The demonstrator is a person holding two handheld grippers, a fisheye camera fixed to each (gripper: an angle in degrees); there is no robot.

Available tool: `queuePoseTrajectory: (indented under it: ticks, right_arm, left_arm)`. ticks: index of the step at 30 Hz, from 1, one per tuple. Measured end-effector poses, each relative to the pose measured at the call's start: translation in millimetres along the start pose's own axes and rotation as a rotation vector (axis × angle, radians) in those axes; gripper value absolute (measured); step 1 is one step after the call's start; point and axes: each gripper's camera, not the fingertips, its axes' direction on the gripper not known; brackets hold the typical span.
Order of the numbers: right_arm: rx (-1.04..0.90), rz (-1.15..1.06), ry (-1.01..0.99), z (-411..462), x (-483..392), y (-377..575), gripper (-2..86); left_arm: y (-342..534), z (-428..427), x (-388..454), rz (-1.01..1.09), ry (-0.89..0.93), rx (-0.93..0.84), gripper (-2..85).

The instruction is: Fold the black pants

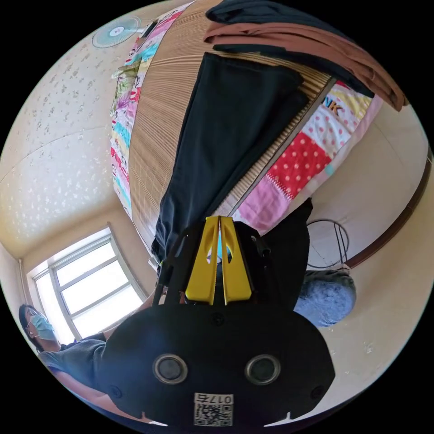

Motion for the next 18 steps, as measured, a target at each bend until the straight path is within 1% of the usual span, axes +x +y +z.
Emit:
queuePoseTrajectory:
  ticks: [2, 3, 4, 5, 6, 8, 9, 10, 11, 14, 16, 17, 18]
  right_arm:
    - [-0.026, -0.013, -0.002, 19, -8, 1, 0.4]
    - [-0.034, -0.018, -0.013, 31, -13, 1, 0.4]
    - [-0.036, -0.026, -0.038, 42, -18, 0, 0.4]
    - [-0.035, -0.03, -0.055, 48, -21, 0, 0.3]
    - [-0.029, -0.035, -0.09, 58, -26, -1, 0.3]
    - [-0.02, -0.034, -0.147, 72, -30, -2, 0.3]
    - [-0.023, -0.027, -0.189, 81, -31, -4, 0.3]
    - [-0.028, -0.02, -0.232, 88, -30, -6, 0.3]
    - [-0.027, -0.018, -0.252, 90, -29, -7, 0.3]
    - [0.001, -0.016, -0.319, 88, -24, -12, 0.3]
    - [0.035, -0.015, -0.333, 77, -16, -17, 0.3]
    - [0.046, -0.013, -0.337, 73, -13, -19, 0.3]
    - [0.07, -0.006, -0.347, 67, -7, -21, 0.2]
  left_arm:
    - [-8, -5, 1, 0.138, 0.186, -0.076, 9.9]
    - [-10, -11, 12, 0.286, 0.341, -0.129, 9.2]
    - [-8, -20, 25, 0.421, 0.412, -0.168, 9.0]
    - [-6, -25, 29, 0.471, 0.413, -0.178, 9.0]
    - [-7, -35, 22, 0.471, 0.377, -0.171, 9.1]
    - [-16, -45, -21, 0.211, 0.218, -0.115, 9.7]
    - [-16, -48, -49, 0.044, 0.115, -0.082, 9.8]
    - [-15, -50, -61, -0.016, 0.075, -0.054, 9.8]
    - [-14, -52, -62, -0.009, 0.073, -0.037, 9.8]
    - [-10, -55, -34, 0.159, 0.134, -0.022, 9.6]
    - [7, -50, 12, 0.36, 0.205, -0.062, 9.4]
    - [14, -47, 26, 0.412, 0.211, -0.08, 9.3]
    - [30, -38, 54, 0.506, 0.204, -0.12, 9.2]
